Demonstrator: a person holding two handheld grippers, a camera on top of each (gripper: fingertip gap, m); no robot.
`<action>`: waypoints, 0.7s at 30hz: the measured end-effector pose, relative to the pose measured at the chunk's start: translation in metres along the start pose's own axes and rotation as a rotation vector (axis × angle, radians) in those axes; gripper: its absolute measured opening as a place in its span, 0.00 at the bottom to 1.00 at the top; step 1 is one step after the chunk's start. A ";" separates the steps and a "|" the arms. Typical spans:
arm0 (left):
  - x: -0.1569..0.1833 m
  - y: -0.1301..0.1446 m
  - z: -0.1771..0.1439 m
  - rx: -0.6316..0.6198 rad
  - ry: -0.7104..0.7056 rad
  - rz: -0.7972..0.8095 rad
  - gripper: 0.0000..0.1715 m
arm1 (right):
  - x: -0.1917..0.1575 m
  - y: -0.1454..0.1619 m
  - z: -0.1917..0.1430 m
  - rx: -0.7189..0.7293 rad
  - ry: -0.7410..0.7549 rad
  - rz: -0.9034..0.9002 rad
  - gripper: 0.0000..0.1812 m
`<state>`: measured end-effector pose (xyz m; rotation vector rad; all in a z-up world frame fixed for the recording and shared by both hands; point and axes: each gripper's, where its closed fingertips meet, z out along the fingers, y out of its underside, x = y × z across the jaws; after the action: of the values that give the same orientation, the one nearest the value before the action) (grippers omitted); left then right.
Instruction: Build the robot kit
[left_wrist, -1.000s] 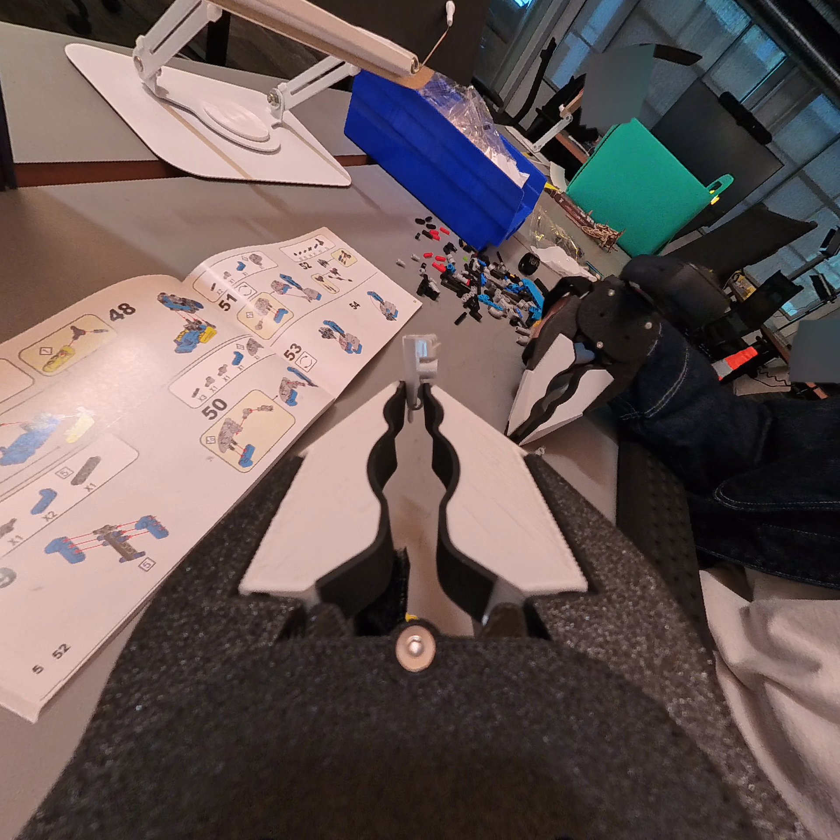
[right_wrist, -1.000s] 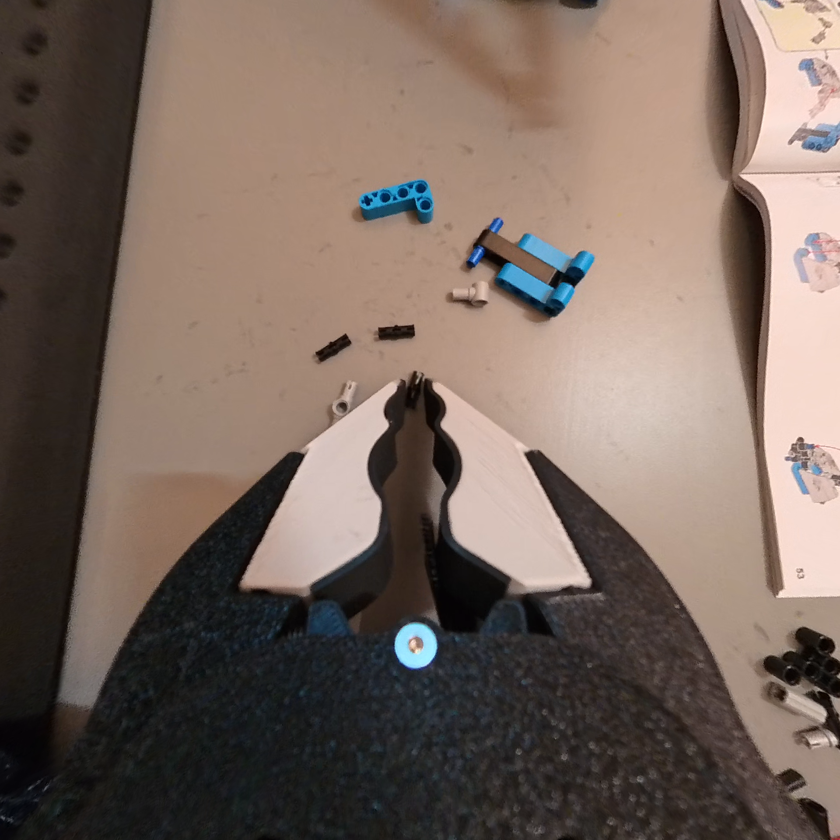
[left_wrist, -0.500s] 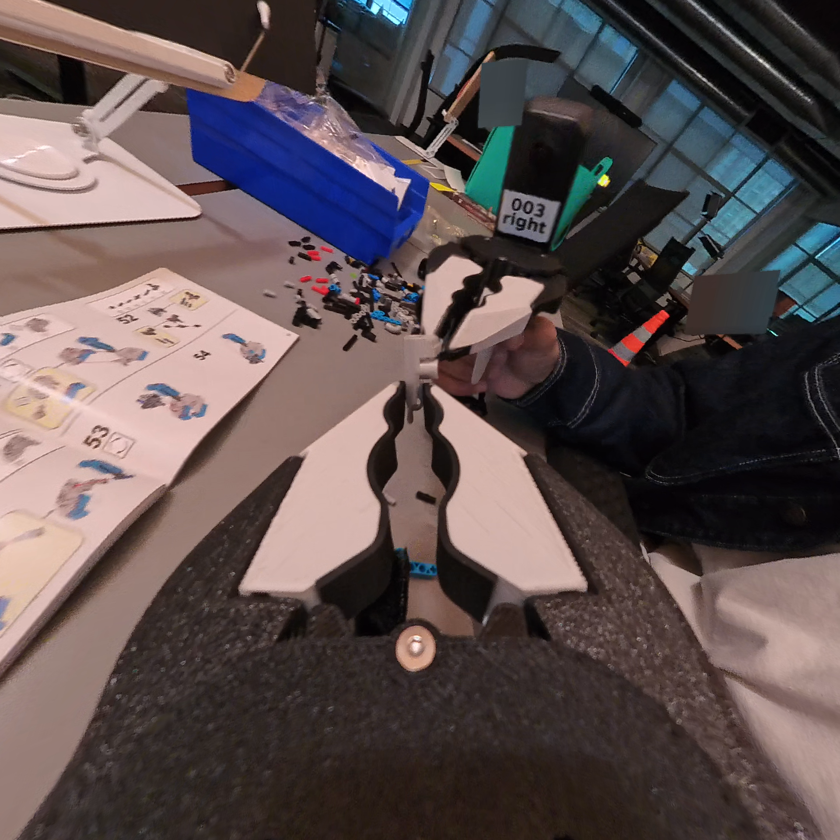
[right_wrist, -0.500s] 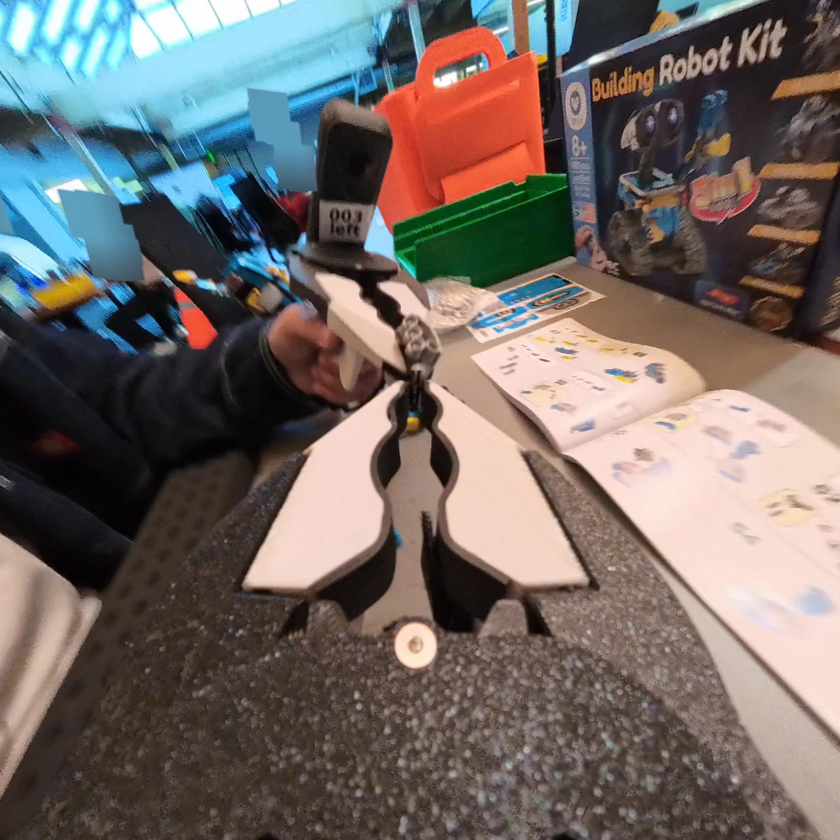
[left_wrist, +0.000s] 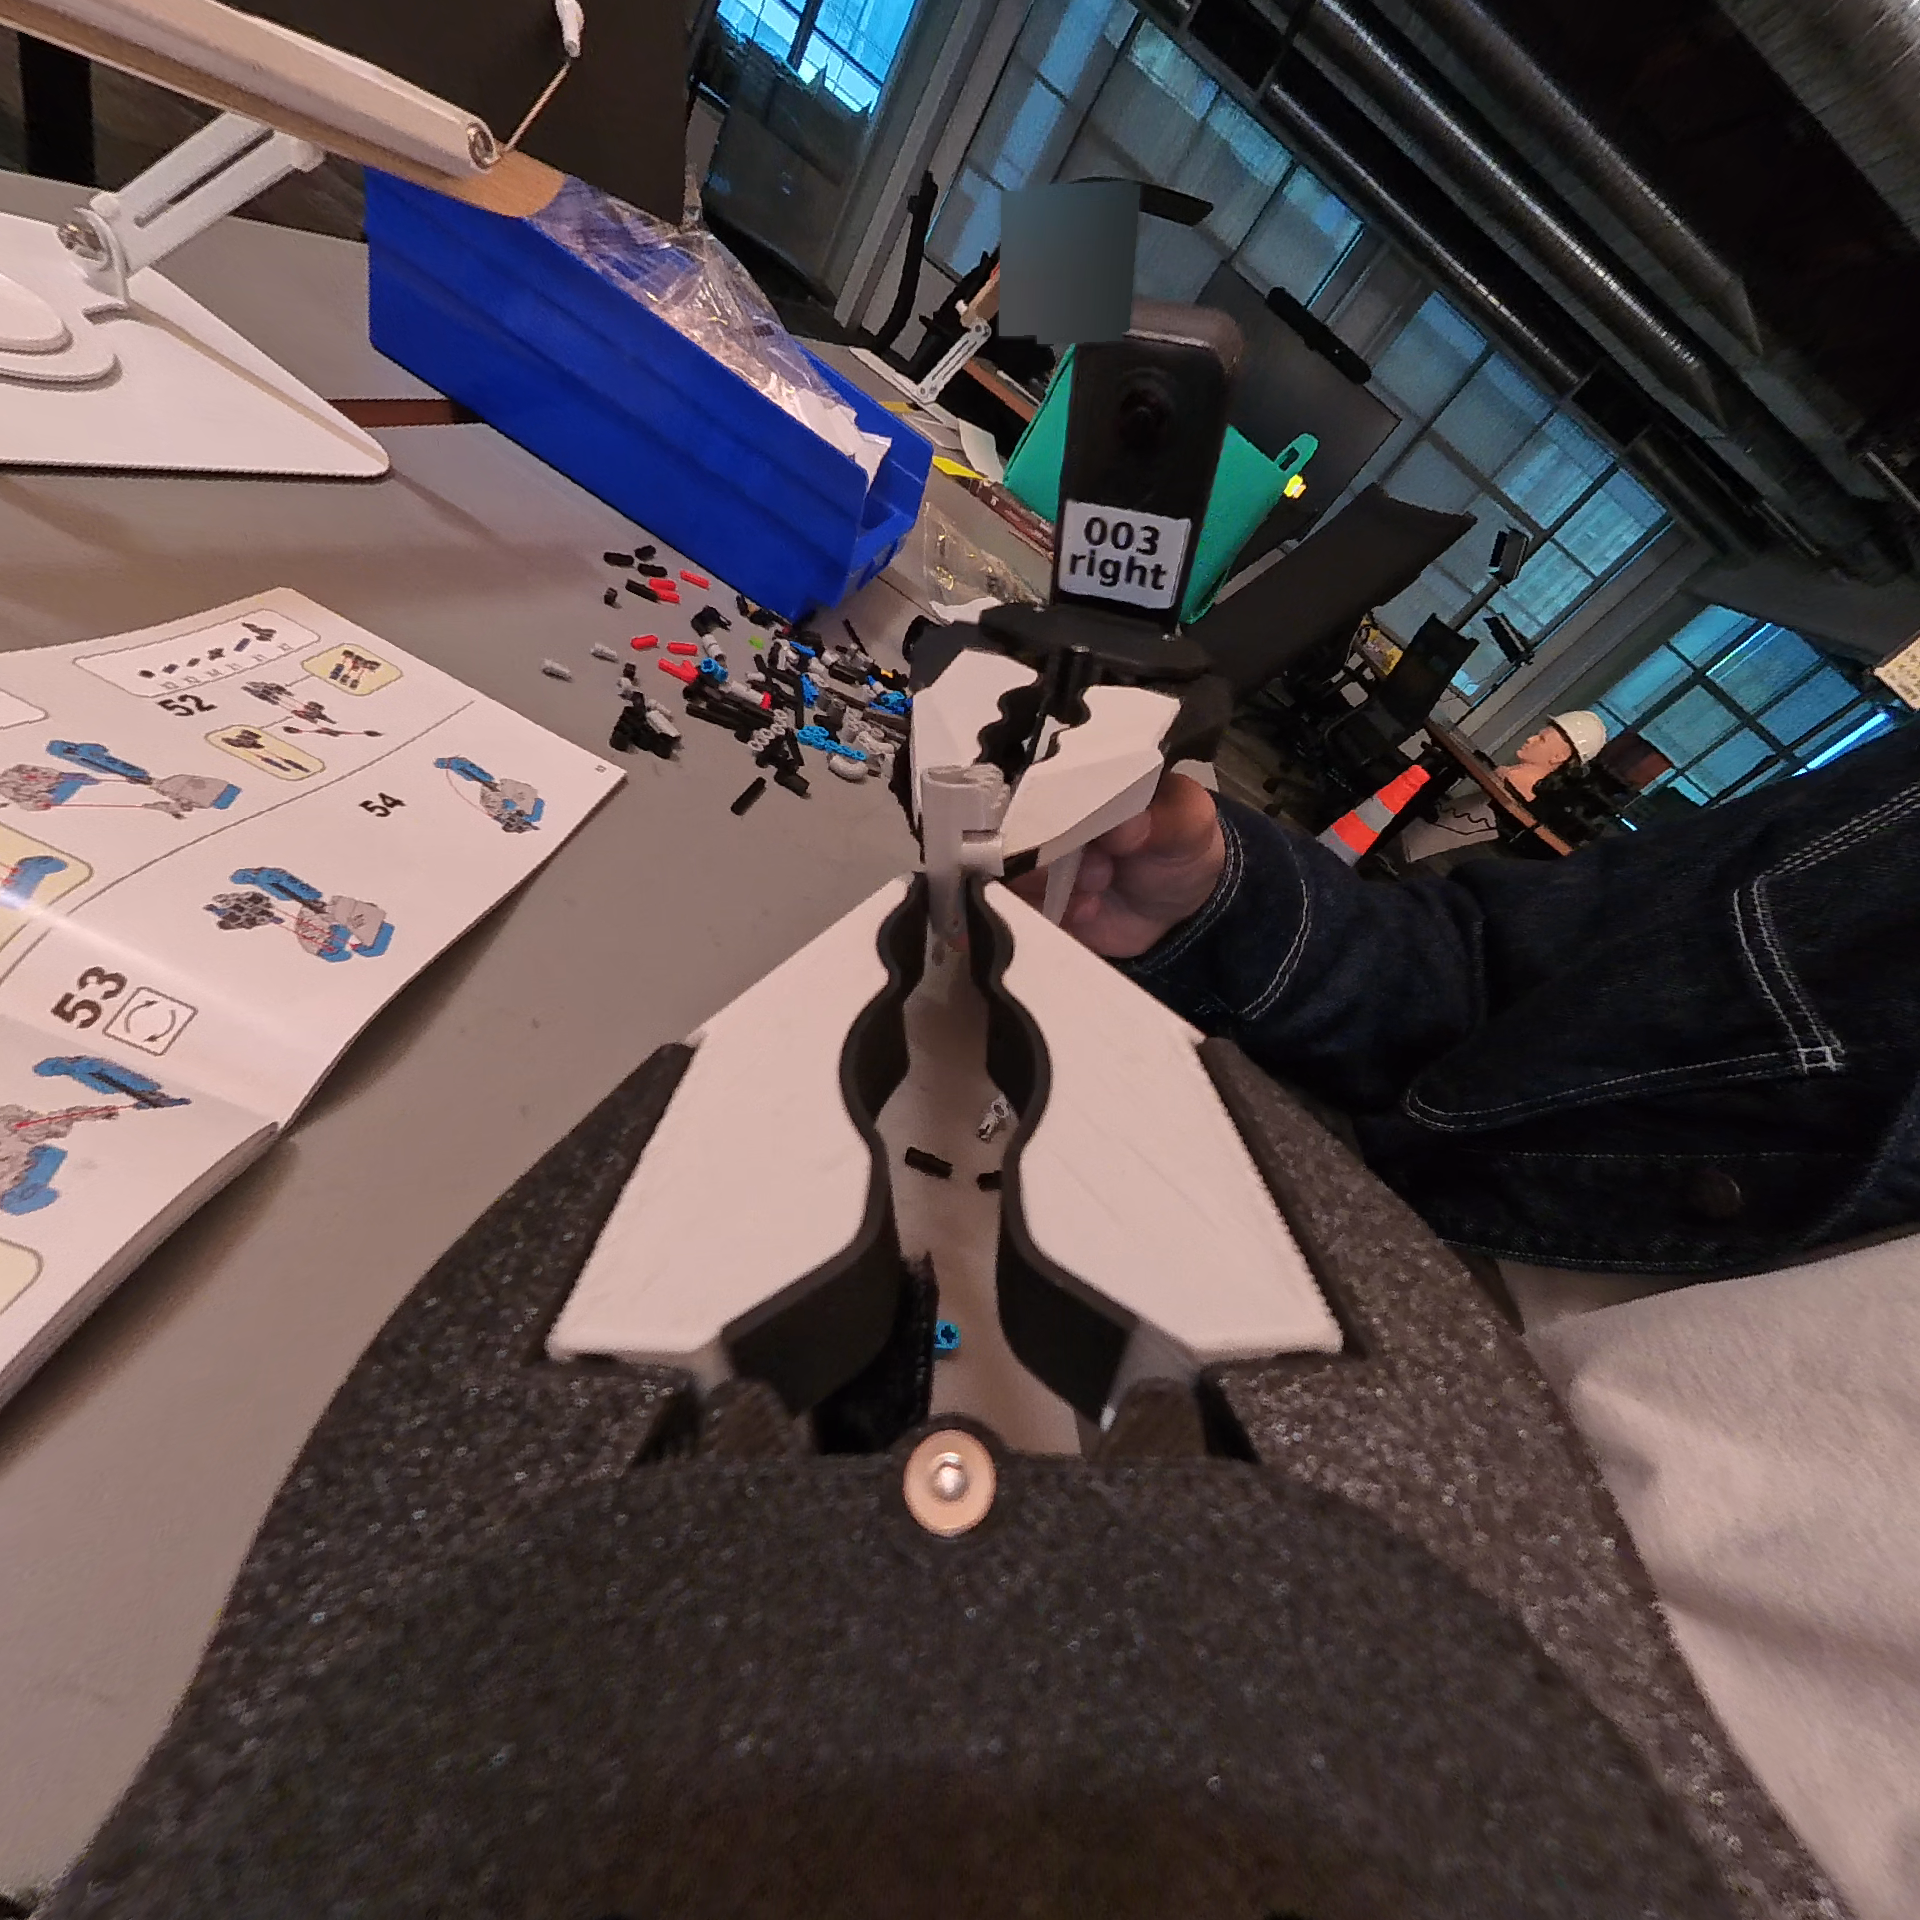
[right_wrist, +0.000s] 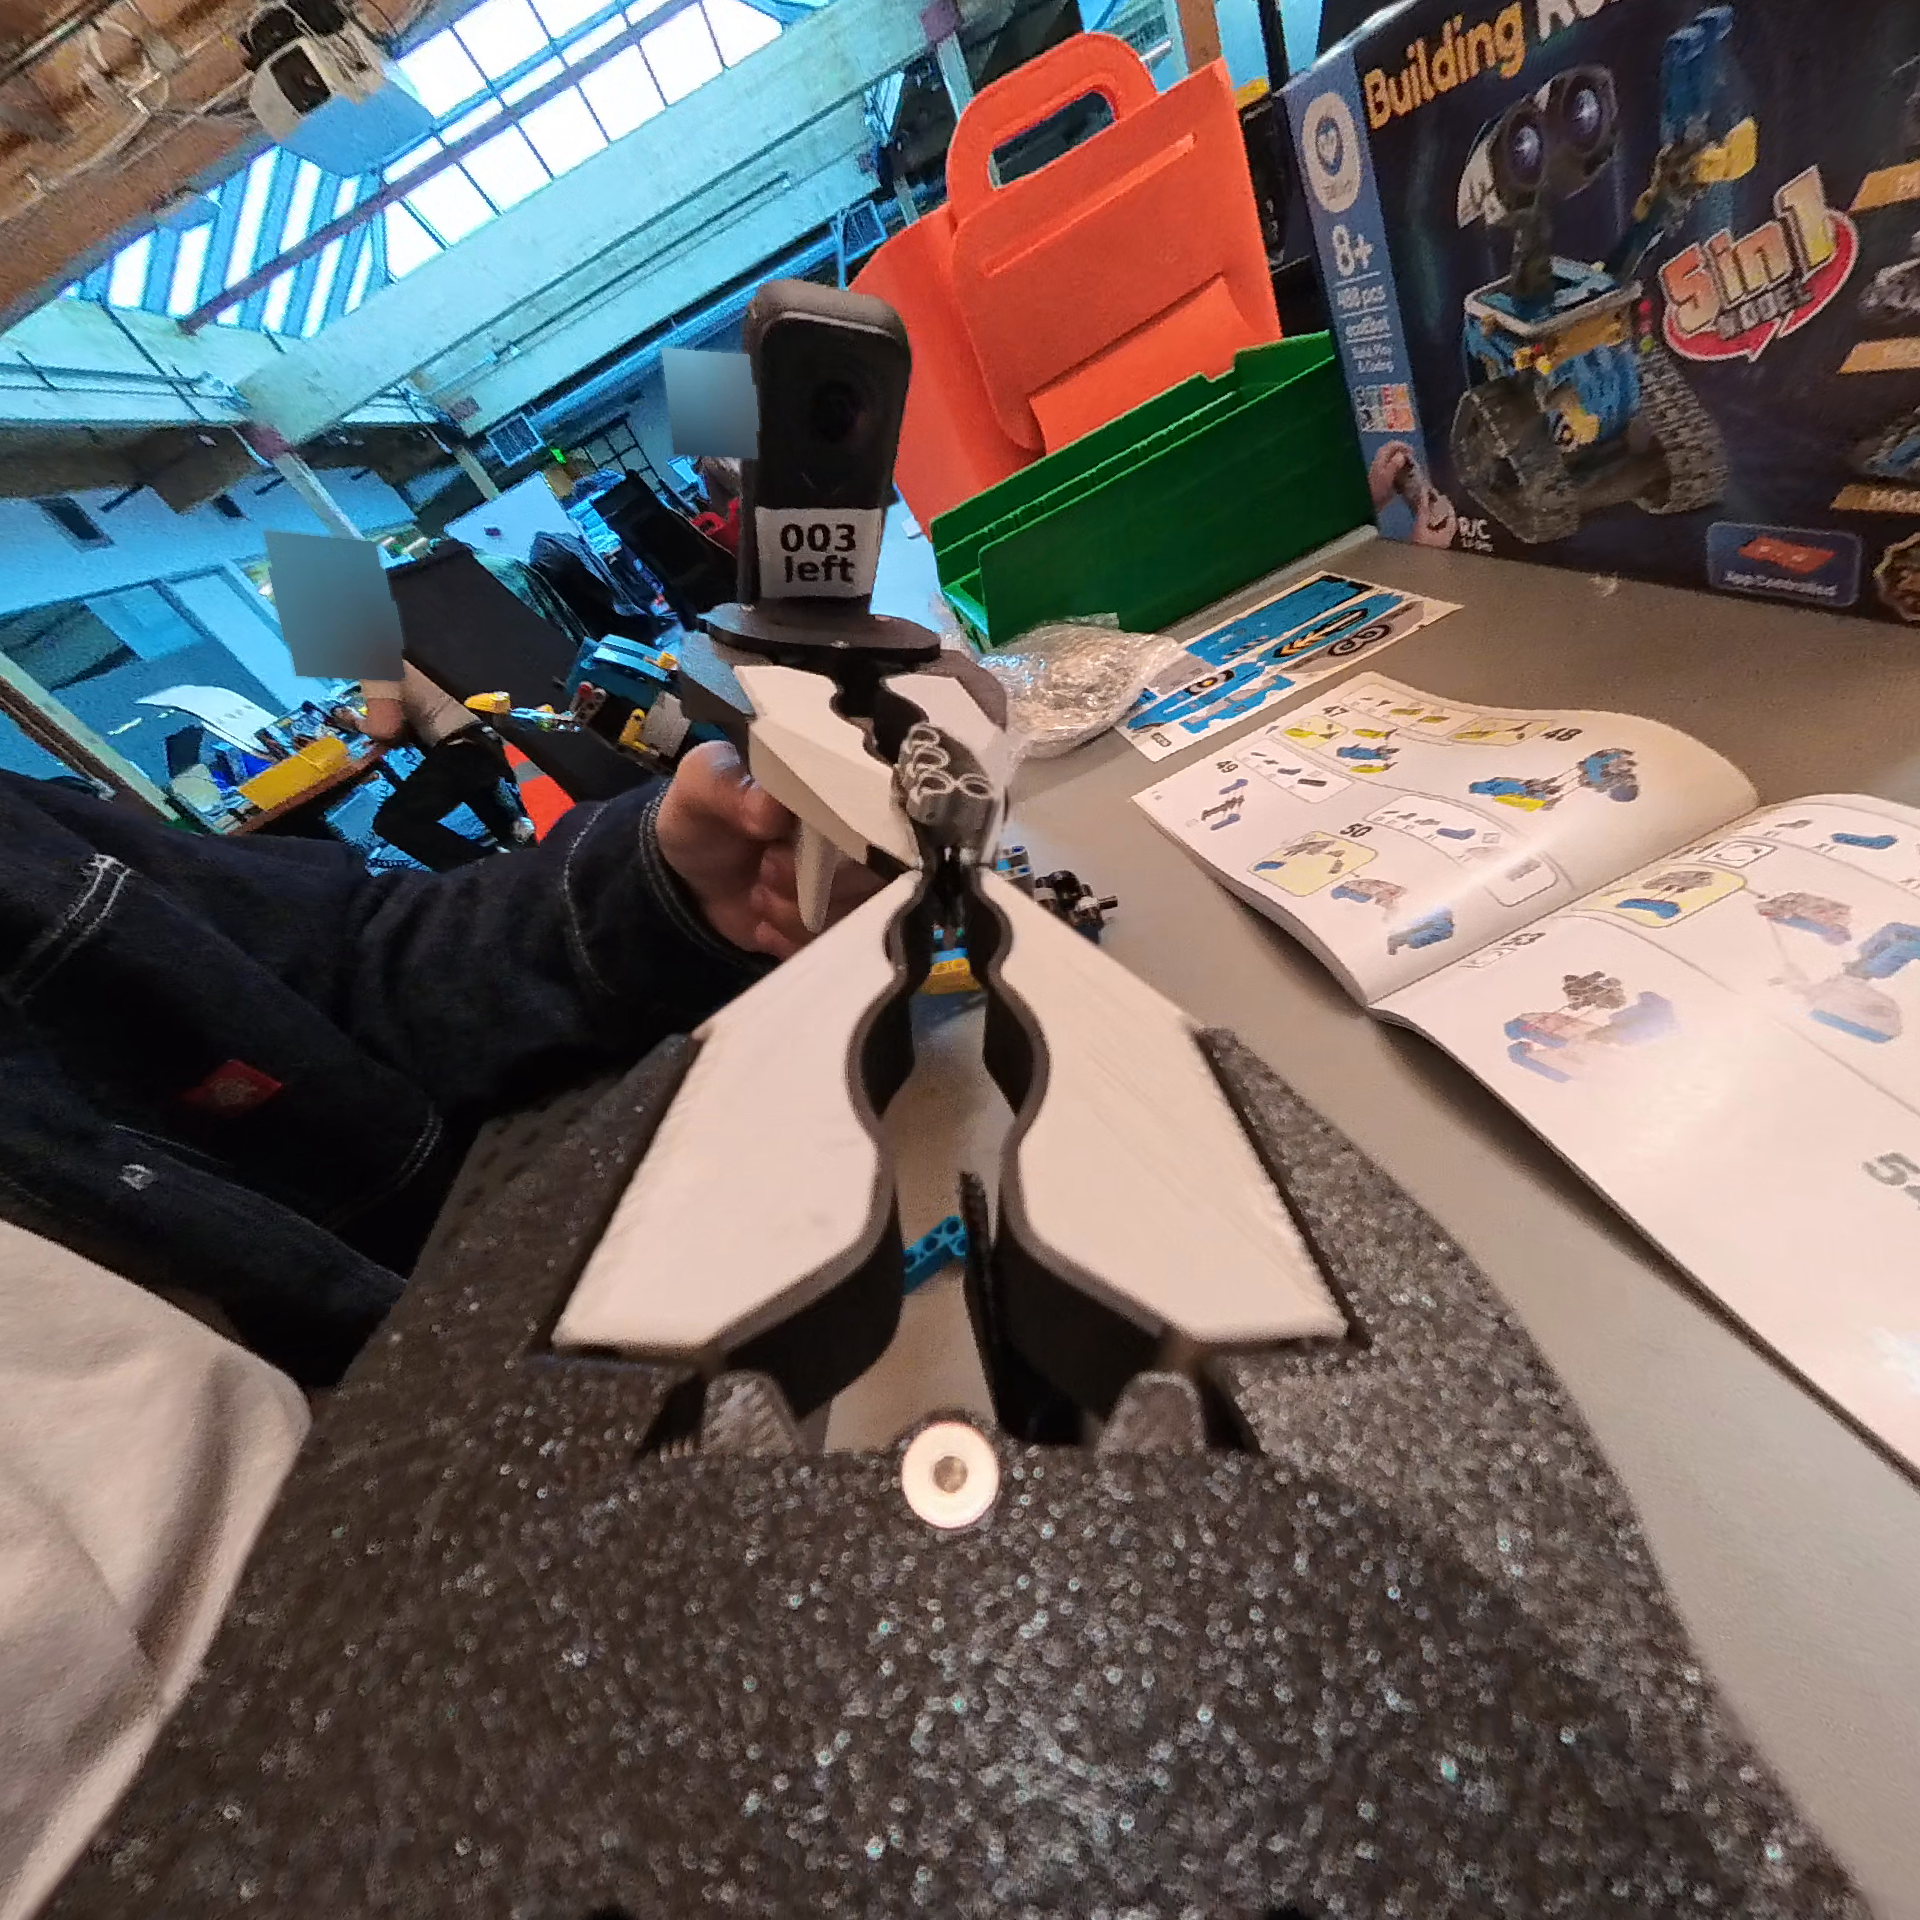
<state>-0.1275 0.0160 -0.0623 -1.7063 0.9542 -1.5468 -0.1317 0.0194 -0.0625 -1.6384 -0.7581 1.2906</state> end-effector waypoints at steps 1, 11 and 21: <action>0.000 0.000 0.000 -0.002 0.001 0.003 0.04 | 0.000 0.001 0.000 -0.002 -0.005 0.003 0.03; 0.001 0.001 0.000 -0.016 -0.033 0.051 0.04 | -0.004 0.003 0.001 -0.028 -0.039 0.026 0.02; -0.002 0.003 0.001 -0.025 -0.063 0.069 0.04 | -0.003 0.010 0.000 -0.076 -0.020 0.000 0.02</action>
<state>-0.1264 0.0165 -0.0659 -1.7110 0.9929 -1.4346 -0.1331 0.0131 -0.0701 -1.6877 -0.8282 1.2933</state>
